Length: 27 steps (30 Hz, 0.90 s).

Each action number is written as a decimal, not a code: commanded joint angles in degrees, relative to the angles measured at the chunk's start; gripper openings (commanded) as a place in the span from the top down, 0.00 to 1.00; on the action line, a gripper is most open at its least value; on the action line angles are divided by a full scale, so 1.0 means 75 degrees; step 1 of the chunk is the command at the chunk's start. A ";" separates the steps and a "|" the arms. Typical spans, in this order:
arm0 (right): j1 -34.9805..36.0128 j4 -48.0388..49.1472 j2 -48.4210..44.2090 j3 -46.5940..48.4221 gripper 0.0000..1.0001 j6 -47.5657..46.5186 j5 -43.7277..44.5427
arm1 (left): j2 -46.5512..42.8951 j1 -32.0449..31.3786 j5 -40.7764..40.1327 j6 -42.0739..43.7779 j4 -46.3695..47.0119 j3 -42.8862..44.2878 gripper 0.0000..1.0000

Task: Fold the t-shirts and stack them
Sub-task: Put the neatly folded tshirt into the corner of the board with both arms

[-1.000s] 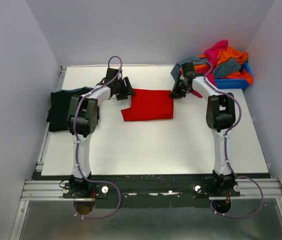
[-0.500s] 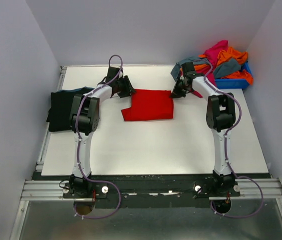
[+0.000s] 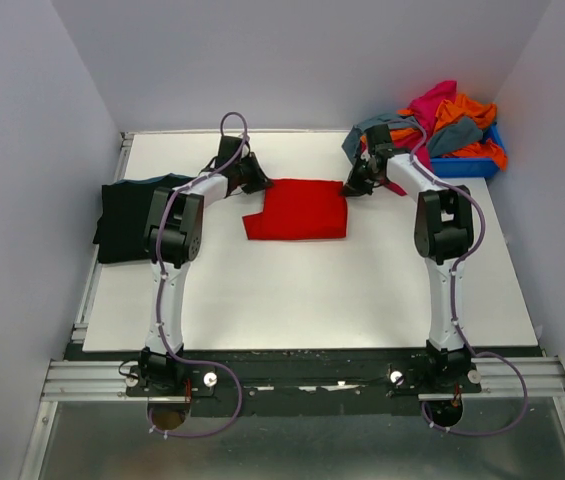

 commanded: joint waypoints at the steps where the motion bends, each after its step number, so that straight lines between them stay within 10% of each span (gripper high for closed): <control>1: 0.0019 0.0307 -0.0736 -0.0531 0.99 -0.0190 -0.0185 | -0.0604 0.0050 -0.0381 0.0414 -0.0460 -0.0405 1.00; 27: 0.2970 0.1901 -0.4512 -0.1858 0.99 -0.0531 -0.1111 | -0.8093 0.2264 -0.2853 0.1058 -0.3891 -0.3595 1.00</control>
